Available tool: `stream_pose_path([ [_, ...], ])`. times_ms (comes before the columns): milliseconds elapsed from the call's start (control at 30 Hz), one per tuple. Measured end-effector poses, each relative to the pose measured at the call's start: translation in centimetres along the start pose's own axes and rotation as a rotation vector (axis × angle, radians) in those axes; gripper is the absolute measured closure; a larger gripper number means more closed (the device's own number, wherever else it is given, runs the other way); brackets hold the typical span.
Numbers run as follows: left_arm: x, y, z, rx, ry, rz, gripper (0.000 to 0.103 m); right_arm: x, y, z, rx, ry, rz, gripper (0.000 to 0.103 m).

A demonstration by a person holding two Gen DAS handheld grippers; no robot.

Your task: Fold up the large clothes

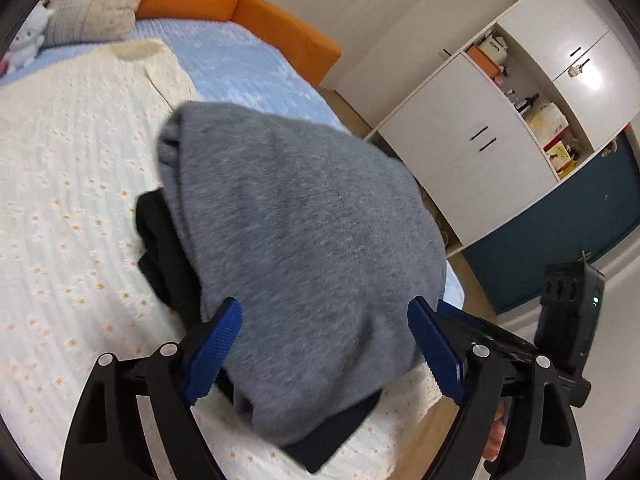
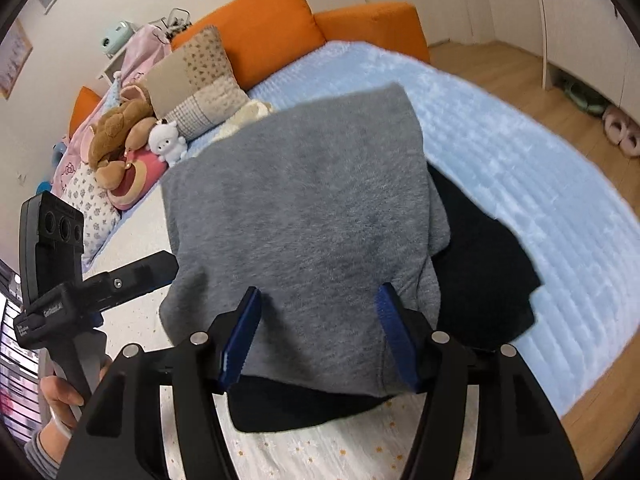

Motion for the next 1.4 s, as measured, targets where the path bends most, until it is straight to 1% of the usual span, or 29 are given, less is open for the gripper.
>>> stream_pose_path([
  [33, -0.2, 0.5, -1.0, -0.005, 0.014, 0.0, 0.016, -0.1, -0.4, -1.3, 0.002, 0.027, -0.011, 0.035],
  [67, -0.6, 1.2, -2.5, -0.015, 0.035, 0.004, 0.015, -0.4, -0.9, -2.9, -0.004, 0.064, -0.029, 0.025],
  [133, -1.4, 2.5, -5.2, -0.006, 0.083, 0.027, 0.012, -1.1, -1.8, -5.7, -0.035, 0.14, -0.069, 0.018],
  [167, -1.9, 3.2, -6.8, 0.009, 0.116, 0.054, 0.011, -1.4, -2.1, -6.8, -0.052, 0.168, -0.089, 0.017],
  [200, -2.4, 3.9, -8.2, 0.028, 0.149, 0.082, 0.01, -2.2, -2.5, -8.6, -0.077, 0.214, -0.107, 0.015],
  [267, -4.2, 5.8, -11.4, 0.096, 0.243, 0.156, 0.008, -3.5, -3.3, -11.0, -0.1, 0.281, -0.131, 0.011],
  [333, -6.3, 7.3, -13.1, 0.14, 0.3, 0.202, 0.007, -5.6, -3.9, -13.4, -0.143, 0.349, -0.156, 0.01],
  [367, -7.6, 7.9, -13.5, 0.161, 0.319, 0.22, 0.007, -6.3, -4.1, -13.8, -0.155, 0.367, -0.167, 0.009],
  [400, -8.4, 8.2, -13.7, 0.169, 0.325, 0.231, 0.006, -7.7, -4.3, -14.4, -0.177, 0.39, -0.187, 0.009],
  [467, -11.0, 8.7, -13.5, 0.196, 0.339, 0.25, 0.006, -10.0, -4.6, -14.9, -0.219, 0.423, -0.219, 0.009],
  [500, -11.8, 8.9, -13.4, 0.197, 0.342, 0.255, 0.006, -10.9, -4.7, -15.0, -0.23, 0.43, -0.228, 0.009],
  [633, -15.9, 9.1, -12.3, 0.25, 0.359, 0.267, 0.006, -14.8, -4.6, -14.2, -0.276, 0.459, -0.255, 0.009],
  [767, -18.5, 7.8, -11.3, 0.265, 0.341, 0.241, 0.006, -17.8, -4.1, -13.0, -0.286, 0.468, -0.25, 0.009],
  [833, -19.3, 7.3, -11.1, 0.282, 0.345, 0.239, 0.006, -19.0, -4.1, -12.7, -0.283, 0.476, -0.246, 0.009],
  [900, -20.0, 7.1, -11.1, 0.302, 0.36, 0.252, 0.006, -20.2, -4.0, -12.5, -0.283, 0.489, -0.244, 0.009],
  [1067, -21.9, 7.9, -11.0, 0.435, 0.445, 0.401, 0.006, -22.2, -3.5, -11.9, -0.28, 0.496, -0.235, 0.009],
  [1167, -22.6, 8.3, -11.1, 0.517, 0.496, 0.45, 0.006, -22.9, -3.4, -11.7, -0.303, 0.505, -0.243, 0.009],
  [1233, -22.7, 8.5, -11.4, 0.554, 0.528, 0.463, 0.006, -23.2, -3.3, -11.6, -0.309, 0.507, -0.243, 0.009],
  [1400, -22.4, 9.1, -12.1, 0.592, 0.572, 0.49, 0.004, -23.5, -2.8, -11.6, -0.322, 0.516, -0.236, 0.009],
])
Point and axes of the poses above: each gripper's, at about its wrist camera, not at the fingertips, and z roughly the way its jaws point, y to its right, x to its top, the point moved 7 cm from there along z, roughly the way its jaws point, and after that the axes turned 2 degrees about -x, right-handed, at the moved point
